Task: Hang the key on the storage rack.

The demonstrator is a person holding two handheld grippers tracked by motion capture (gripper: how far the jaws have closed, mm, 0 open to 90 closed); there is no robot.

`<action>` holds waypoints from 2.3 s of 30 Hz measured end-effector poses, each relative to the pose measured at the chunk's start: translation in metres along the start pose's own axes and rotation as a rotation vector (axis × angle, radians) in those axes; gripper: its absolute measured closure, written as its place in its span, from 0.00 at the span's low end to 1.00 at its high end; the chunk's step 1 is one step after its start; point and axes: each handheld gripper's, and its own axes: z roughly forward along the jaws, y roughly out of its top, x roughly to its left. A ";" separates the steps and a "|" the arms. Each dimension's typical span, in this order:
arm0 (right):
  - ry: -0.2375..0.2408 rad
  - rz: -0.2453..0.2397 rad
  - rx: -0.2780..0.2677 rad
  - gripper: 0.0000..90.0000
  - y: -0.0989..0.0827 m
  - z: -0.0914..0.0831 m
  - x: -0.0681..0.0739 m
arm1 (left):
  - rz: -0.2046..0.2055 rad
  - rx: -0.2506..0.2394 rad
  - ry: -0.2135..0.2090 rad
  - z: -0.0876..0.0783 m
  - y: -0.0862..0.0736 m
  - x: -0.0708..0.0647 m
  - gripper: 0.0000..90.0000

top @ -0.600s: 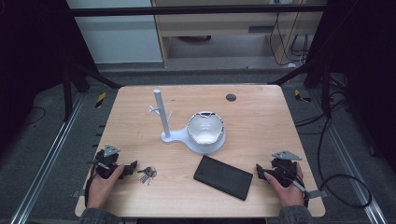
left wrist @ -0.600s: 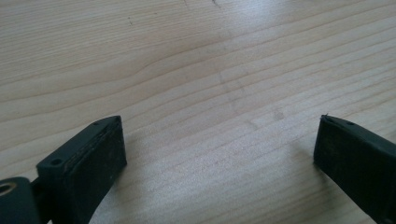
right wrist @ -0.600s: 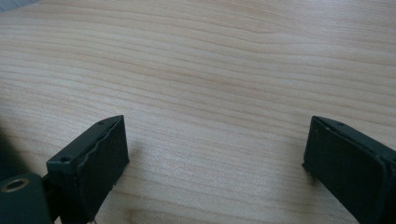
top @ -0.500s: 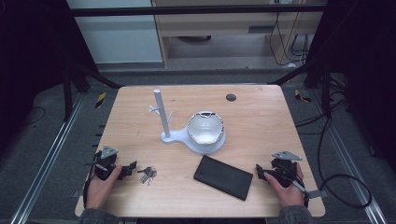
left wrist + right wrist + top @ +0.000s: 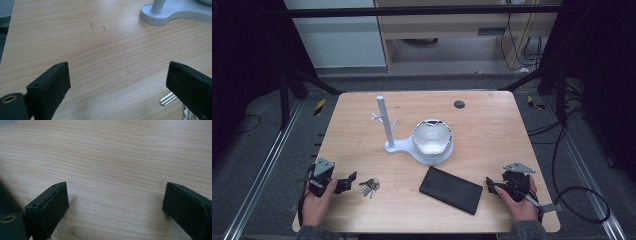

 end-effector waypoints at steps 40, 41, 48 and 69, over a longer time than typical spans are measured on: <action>0.006 -0.005 0.002 0.07 -0.001 -0.002 0.002 | 0.424 0.465 -0.275 0.024 0.039 -0.077 0.08; 0.007 -0.002 0.001 0.07 -0.001 -0.002 0.002 | 0.416 0.470 -0.278 0.025 0.039 -0.074 0.11; 0.008 -0.002 0.001 0.07 -0.001 -0.002 0.002 | 0.399 0.512 -0.318 0.034 0.036 -0.066 0.19; 0.008 -0.009 0.000 0.07 -0.002 -0.002 0.002 | 0.409 0.608 -0.300 0.033 0.045 -0.071 0.91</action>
